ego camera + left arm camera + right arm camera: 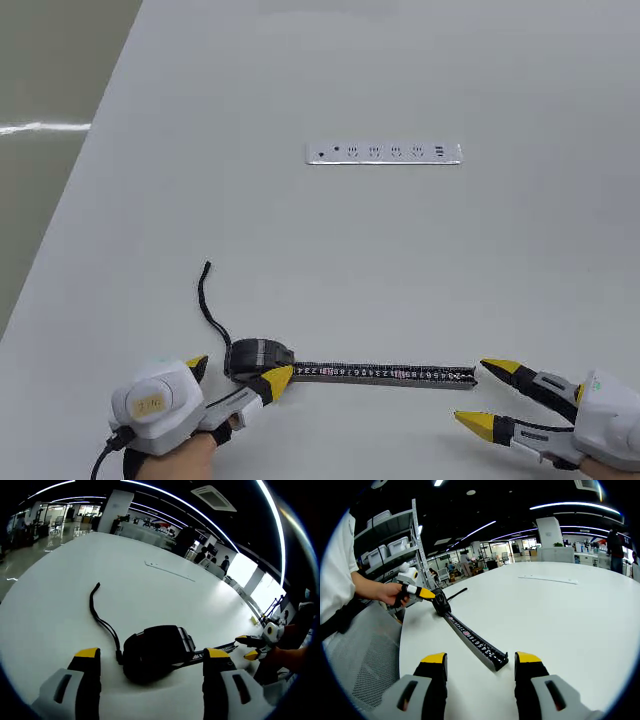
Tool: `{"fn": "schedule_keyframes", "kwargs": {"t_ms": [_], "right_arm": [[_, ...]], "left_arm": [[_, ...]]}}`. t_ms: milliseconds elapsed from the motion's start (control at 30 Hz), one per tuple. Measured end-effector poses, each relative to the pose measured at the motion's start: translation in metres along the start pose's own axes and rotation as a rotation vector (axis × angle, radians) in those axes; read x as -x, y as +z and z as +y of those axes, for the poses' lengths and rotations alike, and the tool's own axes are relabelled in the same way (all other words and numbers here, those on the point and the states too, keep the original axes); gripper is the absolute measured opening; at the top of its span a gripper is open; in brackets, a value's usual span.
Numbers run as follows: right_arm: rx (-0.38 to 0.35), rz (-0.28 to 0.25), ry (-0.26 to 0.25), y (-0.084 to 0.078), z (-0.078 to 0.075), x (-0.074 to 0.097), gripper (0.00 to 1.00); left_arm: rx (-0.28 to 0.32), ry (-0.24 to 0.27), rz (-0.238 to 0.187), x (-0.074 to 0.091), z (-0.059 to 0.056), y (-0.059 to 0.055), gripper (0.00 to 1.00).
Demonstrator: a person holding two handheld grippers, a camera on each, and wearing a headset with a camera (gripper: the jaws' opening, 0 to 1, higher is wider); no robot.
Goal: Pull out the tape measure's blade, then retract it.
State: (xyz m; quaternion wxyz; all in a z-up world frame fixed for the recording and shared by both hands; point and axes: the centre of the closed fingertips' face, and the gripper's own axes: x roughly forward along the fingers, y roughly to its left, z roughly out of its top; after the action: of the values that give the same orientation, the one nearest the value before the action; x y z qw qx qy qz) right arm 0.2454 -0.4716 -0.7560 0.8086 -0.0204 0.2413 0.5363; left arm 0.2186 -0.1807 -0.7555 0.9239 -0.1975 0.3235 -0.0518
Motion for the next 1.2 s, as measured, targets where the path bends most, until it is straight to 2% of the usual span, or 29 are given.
{"fn": "schedule_keyframes", "kwargs": {"t_ms": [67, 233, 333, 567, 733, 867, 1200], "right_arm": [[-0.002, 0.0, -0.001, -0.0008, -0.0006, 0.0002, 0.54], [-0.005, 0.0, -0.002, -0.0026, -0.0003, 0.0011, 0.54], [-0.008, -0.001, -0.001, -0.003, -0.0003, 0.0015, 0.54], [-0.012, -0.003, -0.001, -0.0025, 0.0003, 0.0009, 0.54], [-0.013, -0.005, 0.001, -0.0023, 0.002, -0.0008, 0.54], [-0.018, -0.006, 0.002, -0.0029, 0.003, -0.0009, 0.54], [-0.021, -0.007, -0.002, -0.0036, 0.0026, 0.0006, 0.54]], "left_arm": [[-0.018, 0.0, 0.015, -0.0019, -0.0027, -0.003, 0.84], [-0.025, 0.037, -0.003, -0.0017, -0.0055, -0.0018, 0.83], [0.008, 0.066, -0.015, -0.0007, -0.0028, -0.0008, 0.83], [-0.007, 0.097, -0.027, -0.0004, -0.0048, -0.0004, 0.83], [-0.039, 0.126, -0.038, 0.0004, -0.0065, 0.0001, 0.84], [-0.09, 0.148, -0.048, 0.0012, -0.0084, 0.0028, 0.83], [-0.089, 0.153, -0.035, -0.0028, -0.0076, -0.0008, 0.82]]}}
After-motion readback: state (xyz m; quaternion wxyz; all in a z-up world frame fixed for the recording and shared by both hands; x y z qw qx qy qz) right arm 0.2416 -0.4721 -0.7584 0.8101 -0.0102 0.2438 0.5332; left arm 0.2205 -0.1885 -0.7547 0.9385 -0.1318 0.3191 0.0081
